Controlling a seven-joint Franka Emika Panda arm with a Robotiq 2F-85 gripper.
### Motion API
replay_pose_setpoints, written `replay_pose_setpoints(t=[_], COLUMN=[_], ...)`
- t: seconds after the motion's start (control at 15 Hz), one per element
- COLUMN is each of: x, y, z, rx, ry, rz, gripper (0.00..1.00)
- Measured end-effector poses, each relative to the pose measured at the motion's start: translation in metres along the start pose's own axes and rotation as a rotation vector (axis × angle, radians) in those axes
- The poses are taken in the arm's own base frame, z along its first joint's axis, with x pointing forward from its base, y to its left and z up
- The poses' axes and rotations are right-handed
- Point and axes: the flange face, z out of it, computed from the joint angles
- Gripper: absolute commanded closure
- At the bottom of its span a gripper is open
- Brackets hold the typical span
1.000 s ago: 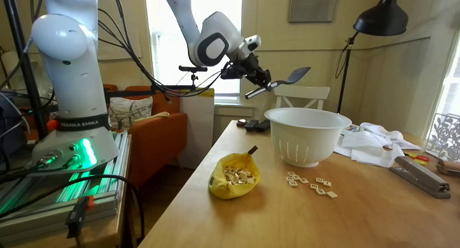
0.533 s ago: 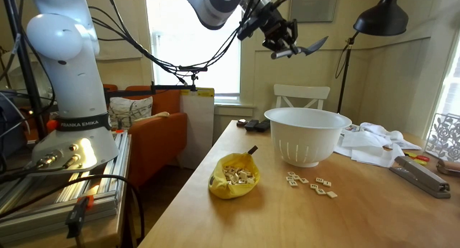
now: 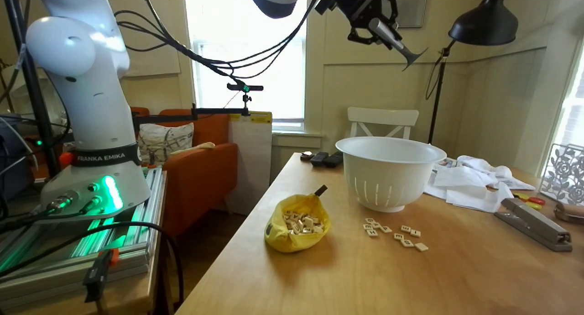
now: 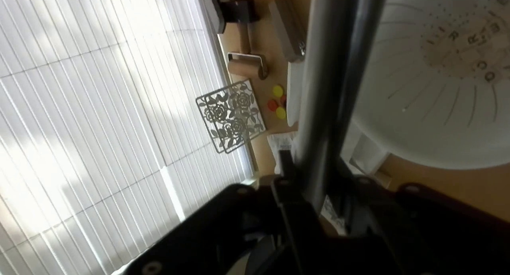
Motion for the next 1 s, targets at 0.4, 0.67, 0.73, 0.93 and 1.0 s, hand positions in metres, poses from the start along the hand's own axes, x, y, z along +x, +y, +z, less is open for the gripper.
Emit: replay_pose_setpoints(t=[0.4,0.67,0.73,0.93,1.0], x=[-0.023,-0.023,-0.024,-0.040,-0.046], y=[-0.009,-0.013,-0.018,-0.039,-0.046], z=[0.019,0.021,0.025,0.048,0.056], rx=[-0.053,-0.058,-0.078,-0.147,-0.156], ry=[-0.214,-0.223,-0.239,-0.338,-0.372], rz=[-0.179,-0.192,-0.214,-0.306,-0.328], gripper=[0.76,0.94,0.94,0.94,0.94])
